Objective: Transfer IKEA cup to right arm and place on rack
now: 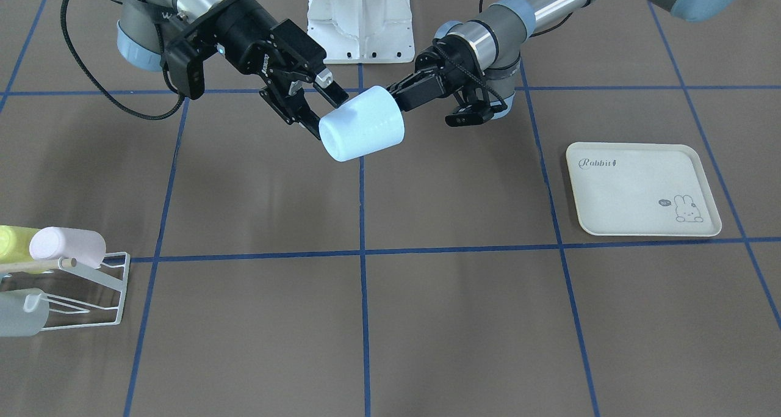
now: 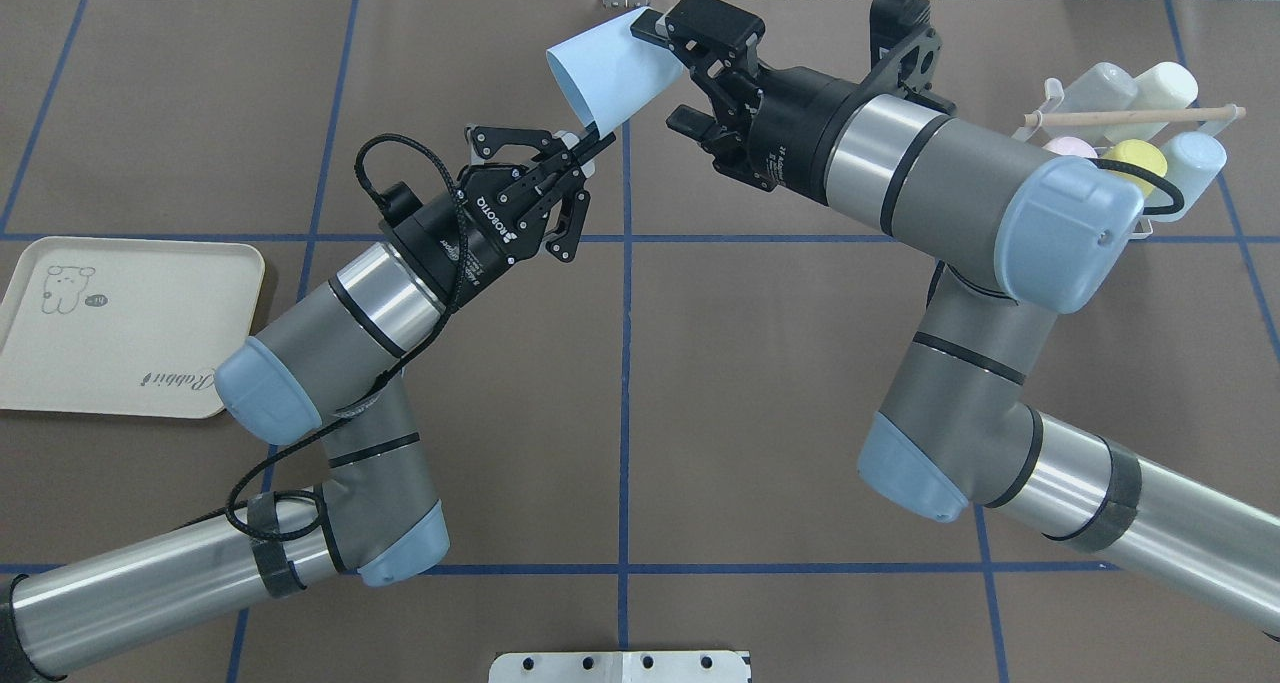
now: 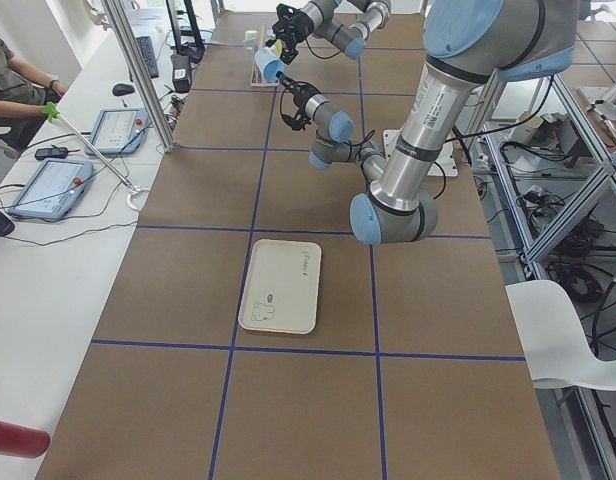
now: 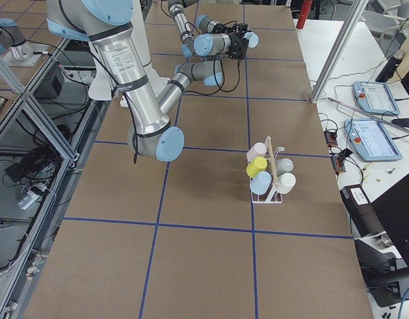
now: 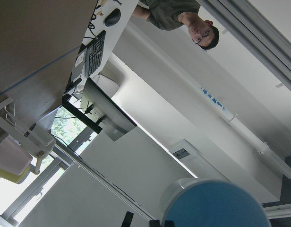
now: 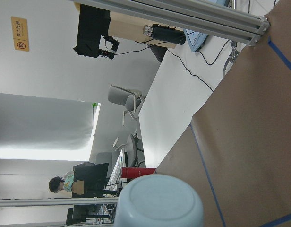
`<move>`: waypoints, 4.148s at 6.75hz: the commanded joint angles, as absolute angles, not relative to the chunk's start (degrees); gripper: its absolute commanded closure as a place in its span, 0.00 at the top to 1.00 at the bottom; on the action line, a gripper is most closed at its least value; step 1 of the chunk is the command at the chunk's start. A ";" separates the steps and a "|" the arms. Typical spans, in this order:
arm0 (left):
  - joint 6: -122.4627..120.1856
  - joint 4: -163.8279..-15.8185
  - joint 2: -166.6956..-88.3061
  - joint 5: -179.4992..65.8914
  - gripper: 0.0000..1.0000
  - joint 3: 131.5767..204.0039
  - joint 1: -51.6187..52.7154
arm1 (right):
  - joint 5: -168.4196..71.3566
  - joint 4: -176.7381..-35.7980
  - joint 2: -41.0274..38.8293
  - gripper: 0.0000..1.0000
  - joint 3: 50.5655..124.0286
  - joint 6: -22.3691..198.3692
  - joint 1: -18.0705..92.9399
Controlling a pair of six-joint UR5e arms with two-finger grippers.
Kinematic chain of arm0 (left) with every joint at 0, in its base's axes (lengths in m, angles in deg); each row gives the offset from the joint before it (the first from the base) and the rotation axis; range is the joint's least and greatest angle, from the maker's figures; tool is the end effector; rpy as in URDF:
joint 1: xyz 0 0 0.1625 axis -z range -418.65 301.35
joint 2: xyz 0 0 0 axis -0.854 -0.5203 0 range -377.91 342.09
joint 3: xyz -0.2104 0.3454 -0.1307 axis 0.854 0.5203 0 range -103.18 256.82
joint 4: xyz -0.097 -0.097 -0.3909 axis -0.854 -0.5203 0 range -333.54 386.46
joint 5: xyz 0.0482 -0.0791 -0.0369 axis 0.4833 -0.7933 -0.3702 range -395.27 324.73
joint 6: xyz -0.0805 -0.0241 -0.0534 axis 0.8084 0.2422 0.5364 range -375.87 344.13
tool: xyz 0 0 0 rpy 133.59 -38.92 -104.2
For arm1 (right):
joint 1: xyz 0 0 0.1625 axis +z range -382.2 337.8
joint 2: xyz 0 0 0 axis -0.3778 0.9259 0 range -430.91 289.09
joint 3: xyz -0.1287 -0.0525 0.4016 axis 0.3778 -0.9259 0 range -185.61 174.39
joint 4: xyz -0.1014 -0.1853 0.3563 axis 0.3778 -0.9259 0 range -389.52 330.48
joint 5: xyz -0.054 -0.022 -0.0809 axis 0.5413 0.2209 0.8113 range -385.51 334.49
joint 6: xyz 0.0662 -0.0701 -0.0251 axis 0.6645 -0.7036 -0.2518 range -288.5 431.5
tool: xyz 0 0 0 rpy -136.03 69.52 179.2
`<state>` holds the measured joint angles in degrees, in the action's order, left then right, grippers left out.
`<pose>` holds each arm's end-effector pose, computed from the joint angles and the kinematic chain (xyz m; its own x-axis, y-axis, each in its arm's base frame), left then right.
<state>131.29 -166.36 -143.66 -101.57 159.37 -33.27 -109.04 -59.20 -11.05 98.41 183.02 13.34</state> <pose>0.4650 -0.4124 0.1864 -0.8818 -0.4332 -0.1863 -0.1381 0.6150 -0.7764 -0.3763 -0.4463 0.1355 -0.4338 0.1382 0.8904 -0.5452 0.7465 -0.3815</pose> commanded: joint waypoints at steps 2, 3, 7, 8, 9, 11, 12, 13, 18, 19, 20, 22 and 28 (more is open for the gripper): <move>128.71 -166.20 -145.08 -100.84 0.00 159.26 -34.74 | -108.92 -59.23 -11.05 1.00 98.36 183.03 13.31; 128.71 -166.20 -145.43 -100.75 0.00 159.26 -34.83 | -108.92 -59.23 -11.05 1.00 98.36 183.03 13.31; 128.54 -166.20 -145.70 -98.56 0.00 159.35 -36.49 | -109.09 -59.23 -10.97 0.31 98.36 182.86 13.40; 128.54 -166.37 -145.70 -98.73 0.00 159.44 -36.41 | -109.09 -59.23 -11.05 0.00 98.28 182.86 13.40; 128.54 -166.72 -145.61 -99.08 0.42 159.87 -36.41 | -109.09 -59.14 -11.05 0.00 98.36 183.03 13.49; 122.33 -166.55 -145.52 -98.64 1.00 159.88 -36.58 | -109.09 -59.14 -11.05 0.00 98.45 183.03 13.49; 122.21 -166.73 -145.44 -98.73 1.00 159.88 -36.59 | -109.09 -59.05 -11.05 0.00 98.45 183.03 13.49; 122.03 -166.90 -145.35 -98.73 1.00 160.05 -36.50 | -109.09 -59.14 -11.05 0.00 98.45 182.86 14.27; 115.38 -166.82 -144.74 -99.17 1.00 160.67 -35.27 | -110.68 -59.67 -10.62 0.00 91.27 172.45 25.16; 114.13 -166.82 -143.51 -99.17 1.00 160.76 -35.36 | -110.24 -60.62 -9.66 0.00 88.81 168.05 26.48; 113.60 -166.82 -142.98 -99.17 1.00 160.76 -35.27 | -108.32 -62.64 -9.04 0.00 87.31 166.96 28.32; 113.59 -166.64 -142.28 -99.17 1.00 160.84 -35.36 | -101.49 -72.62 -7.80 0.00 87.20 159.44 30.36; 109.99 -166.29 -142.27 -99.17 1.00 160.76 -35.36 | -88.97 -81.46 -0.16 0.00 83.00 139.70 30.98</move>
<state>110.59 -166.34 -142.30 -99.21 160.76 -35.32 -90.00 -81.40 -0.63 84.81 140.09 31.02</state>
